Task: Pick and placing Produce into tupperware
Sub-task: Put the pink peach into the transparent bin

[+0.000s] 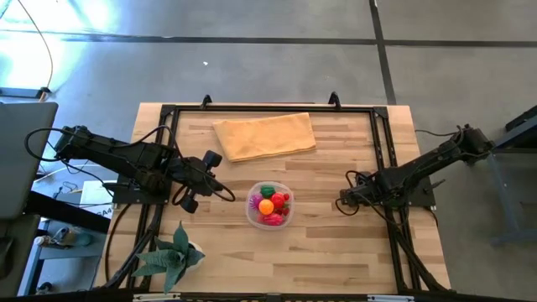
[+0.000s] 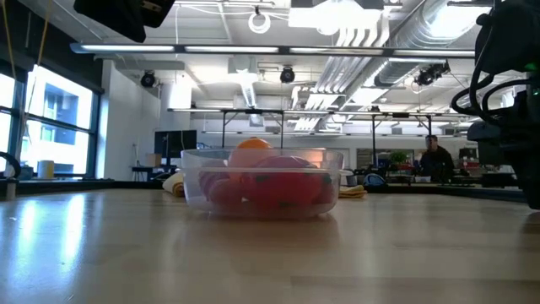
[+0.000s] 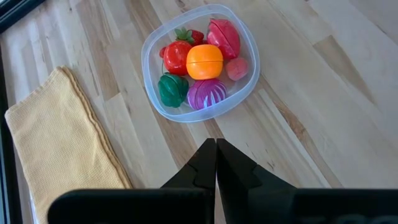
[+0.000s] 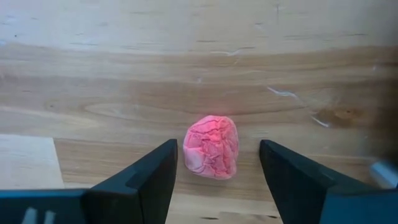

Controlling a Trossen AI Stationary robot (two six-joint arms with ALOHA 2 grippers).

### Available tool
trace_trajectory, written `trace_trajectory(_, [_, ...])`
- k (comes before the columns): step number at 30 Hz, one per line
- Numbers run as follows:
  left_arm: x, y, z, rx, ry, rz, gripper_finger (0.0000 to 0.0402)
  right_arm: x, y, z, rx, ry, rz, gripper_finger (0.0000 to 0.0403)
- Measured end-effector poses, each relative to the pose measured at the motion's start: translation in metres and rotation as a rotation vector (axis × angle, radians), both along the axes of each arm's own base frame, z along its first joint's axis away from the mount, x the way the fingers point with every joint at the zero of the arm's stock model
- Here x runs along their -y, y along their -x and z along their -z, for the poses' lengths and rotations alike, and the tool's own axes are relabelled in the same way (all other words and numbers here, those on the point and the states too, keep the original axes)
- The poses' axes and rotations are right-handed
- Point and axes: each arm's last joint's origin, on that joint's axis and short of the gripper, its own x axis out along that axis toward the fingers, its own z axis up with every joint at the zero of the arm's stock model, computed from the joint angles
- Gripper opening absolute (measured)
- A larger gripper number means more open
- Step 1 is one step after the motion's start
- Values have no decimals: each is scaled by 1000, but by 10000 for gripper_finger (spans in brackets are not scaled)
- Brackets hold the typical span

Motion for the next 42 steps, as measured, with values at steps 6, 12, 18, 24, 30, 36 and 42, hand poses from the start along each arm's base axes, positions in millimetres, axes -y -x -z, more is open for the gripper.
trace_trajectory(6, [0, 0, 0, 0, 0, 0, 3, 0, 0, 0, 4, -3, 21, 222])
trace_trajectory(12, [0, 0, 0, 0, 0, 0, 3, 0, -1, 0, 10, -7, 35, 208])
trace_trajectory(18, [0, 0, 0, 0, 0, 0, 3, 0, -1, 0, 9, -14, 49, 188])
trace_trajectory(24, [0, 0, 0, 0, 0, 0, 3, -1, -1, 0, 13, -20, 61, 186])
trace_trajectory(30, [0, 0, 0, 0, 0, 0, 3, -1, -2, 0, 14, -28, 76, 186])
trace_trajectory(36, [0, 0, 0, 0, 0, 0, 3, -1, -1, 0, 13, -30, 75, 176])
trace_trajectory(42, [0, 0, 0, 0, 0, 0, 3, -1, -1, 0, 11, -32, 72, 158])
